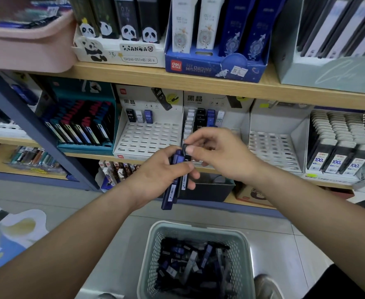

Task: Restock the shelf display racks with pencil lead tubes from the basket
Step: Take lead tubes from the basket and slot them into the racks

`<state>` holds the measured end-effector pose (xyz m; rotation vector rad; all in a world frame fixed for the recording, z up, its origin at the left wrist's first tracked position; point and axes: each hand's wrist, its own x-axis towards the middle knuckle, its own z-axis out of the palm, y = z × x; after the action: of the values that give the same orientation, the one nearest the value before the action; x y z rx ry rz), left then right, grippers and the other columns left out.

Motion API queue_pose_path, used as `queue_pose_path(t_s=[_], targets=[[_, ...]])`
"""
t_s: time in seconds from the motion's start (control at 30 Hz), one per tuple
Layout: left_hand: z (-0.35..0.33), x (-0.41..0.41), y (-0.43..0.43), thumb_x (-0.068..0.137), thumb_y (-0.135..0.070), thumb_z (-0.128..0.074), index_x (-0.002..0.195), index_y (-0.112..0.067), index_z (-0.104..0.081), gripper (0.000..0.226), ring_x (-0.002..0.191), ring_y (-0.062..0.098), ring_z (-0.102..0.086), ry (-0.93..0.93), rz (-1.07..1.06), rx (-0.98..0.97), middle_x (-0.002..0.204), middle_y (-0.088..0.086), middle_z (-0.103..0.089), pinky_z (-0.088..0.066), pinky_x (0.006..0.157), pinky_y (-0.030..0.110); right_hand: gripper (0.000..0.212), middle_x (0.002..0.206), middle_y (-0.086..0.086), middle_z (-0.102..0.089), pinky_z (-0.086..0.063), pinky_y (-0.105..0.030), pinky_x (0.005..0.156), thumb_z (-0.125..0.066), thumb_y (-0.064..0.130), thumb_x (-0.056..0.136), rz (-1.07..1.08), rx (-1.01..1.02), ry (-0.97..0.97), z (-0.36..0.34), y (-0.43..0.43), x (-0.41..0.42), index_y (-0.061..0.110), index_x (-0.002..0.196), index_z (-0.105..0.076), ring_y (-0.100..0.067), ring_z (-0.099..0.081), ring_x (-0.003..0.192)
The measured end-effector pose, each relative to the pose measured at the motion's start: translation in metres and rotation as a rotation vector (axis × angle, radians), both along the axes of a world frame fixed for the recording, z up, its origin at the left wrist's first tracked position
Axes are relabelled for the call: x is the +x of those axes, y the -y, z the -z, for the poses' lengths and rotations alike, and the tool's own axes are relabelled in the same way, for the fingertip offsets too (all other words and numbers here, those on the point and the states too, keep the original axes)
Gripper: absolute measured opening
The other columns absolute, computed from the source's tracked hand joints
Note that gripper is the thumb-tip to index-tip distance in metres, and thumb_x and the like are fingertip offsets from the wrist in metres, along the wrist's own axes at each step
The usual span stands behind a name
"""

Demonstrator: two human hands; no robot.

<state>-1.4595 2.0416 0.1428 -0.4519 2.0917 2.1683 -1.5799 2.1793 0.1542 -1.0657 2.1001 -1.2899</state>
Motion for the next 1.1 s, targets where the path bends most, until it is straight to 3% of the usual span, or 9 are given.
queue_pose_path(t_s=[0.1, 0.27, 0.37, 0.47, 0.53, 0.7, 0.87, 1.0, 1.1], targets=[[-0.002, 0.0, -0.004, 0.099, -0.013, -0.059, 0.111, -0.013, -0.061, 0.012, 0.077, 0.025, -0.07, -0.006, 0.012, 0.037, 0.093, 0.013, -0.075, -0.055, 0.066, 0.026, 0.011, 0.087, 0.005, -0.065, -0.055, -0.036, 0.072, -0.071, 0.017, 0.09, -0.004, 0.005, 0.061, -0.001, -0.003, -0.005, 0.025, 0.093, -0.065, -0.009, -0.064, 0.081], [0.0, -0.003, -0.001, 0.099, -0.018, -0.057, 0.116, -0.009, -0.055, 0.019, 0.075, 0.027, -0.071, 0.048, -0.041, 0.117, 0.091, 0.013, -0.075, -0.054, 0.064, 0.031, 0.006, 0.077, 0.001, -0.06, -0.044, -0.028, 0.05, -0.06, 0.009, 0.097, 0.01, -0.028, 0.188, -0.002, -0.01, -0.011, 0.011, 0.102, -0.056, -0.012, -0.057, 0.059], [0.002, -0.004, 0.002, 0.1, -0.02, -0.056, 0.108, -0.013, -0.054, 0.01, 0.07, 0.025, -0.069, 0.079, -0.059, 0.092, 0.089, 0.011, -0.074, -0.05, 0.064, 0.031, 0.012, 0.079, -0.002, -0.062, -0.052, -0.028, 0.056, -0.057, 0.001, 0.097, 0.079, -0.135, 0.236, -0.004, -0.011, -0.015, 0.007, 0.108, -0.059, -0.015, -0.062, 0.062], [0.006, -0.005, 0.003, 0.1, -0.015, -0.057, 0.101, -0.014, -0.052, 0.005, 0.061, 0.021, -0.064, 0.074, -0.086, 0.067, 0.082, 0.009, -0.071, -0.046, 0.063, 0.032, 0.01, 0.081, -0.002, -0.064, -0.057, -0.027, 0.065, -0.061, 0.004, 0.096, 0.124, -0.186, 0.239, -0.007, -0.013, -0.018, 0.01, 0.101, -0.066, -0.015, -0.064, 0.066], [0.007, -0.005, 0.003, 0.1, -0.013, -0.058, 0.098, -0.015, -0.051, 0.007, 0.058, 0.02, -0.061, 0.064, -0.094, 0.049, 0.08, 0.009, -0.07, -0.045, 0.061, 0.032, 0.001, 0.076, -0.001, -0.064, -0.057, -0.028, 0.064, -0.067, 0.01, 0.092, 0.125, -0.175, 0.215, -0.009, -0.012, -0.019, 0.01, 0.093, -0.067, -0.016, -0.063, 0.064], [0.008, -0.006, 0.003, 0.099, -0.015, -0.059, 0.098, -0.014, -0.053, 0.006, 0.059, 0.02, -0.06, 0.043, -0.097, 0.021, 0.085, 0.009, -0.071, -0.046, 0.061, 0.032, 0.008, 0.071, -0.003, -0.064, -0.055, -0.028, 0.058, -0.073, 0.01, 0.087, 0.166, -0.162, 0.152, -0.009, -0.012, -0.02, 0.008, 0.086, -0.066, -0.017, -0.063, 0.06], [0.007, -0.005, 0.005, 0.099, -0.015, -0.06, 0.099, -0.012, -0.054, 0.007, 0.058, 0.019, -0.058, 0.037, -0.123, -0.011, 0.087, 0.008, -0.072, -0.049, 0.06, 0.031, 0.012, 0.09, -0.015, -0.07, -0.059, -0.033, 0.074, -0.074, -0.002, 0.083, 0.188, -0.163, 0.202, -0.007, -0.017, -0.023, 0.008, 0.089, -0.071, -0.017, -0.065, 0.073], [0.01, -0.005, 0.003, 0.097, -0.009, -0.062, 0.098, -0.012, -0.053, 0.009, 0.055, 0.016, -0.057, 0.044, -0.114, -0.079, 0.088, 0.011, -0.073, -0.05, 0.06, 0.031, 0.04, 0.086, 0.0, -0.07, -0.055, -0.027, 0.074, -0.075, -0.012, 0.076, 0.239, -0.225, 0.34, -0.006, -0.014, -0.023, 0.014, 0.105, -0.07, -0.008, -0.066, 0.071], [0.011, -0.006, 0.002, 0.096, -0.01, -0.063, 0.099, -0.012, -0.054, 0.009, 0.055, 0.016, -0.058, 0.038, -0.12, -0.095, 0.084, 0.006, -0.07, -0.051, 0.059, 0.029, 0.032, 0.078, 0.002, -0.072, -0.06, -0.033, 0.073, -0.073, -0.01, 0.079, 0.231, -0.262, 0.449, -0.007, -0.013, -0.023, 0.011, 0.103, -0.069, -0.014, -0.07, 0.074]])
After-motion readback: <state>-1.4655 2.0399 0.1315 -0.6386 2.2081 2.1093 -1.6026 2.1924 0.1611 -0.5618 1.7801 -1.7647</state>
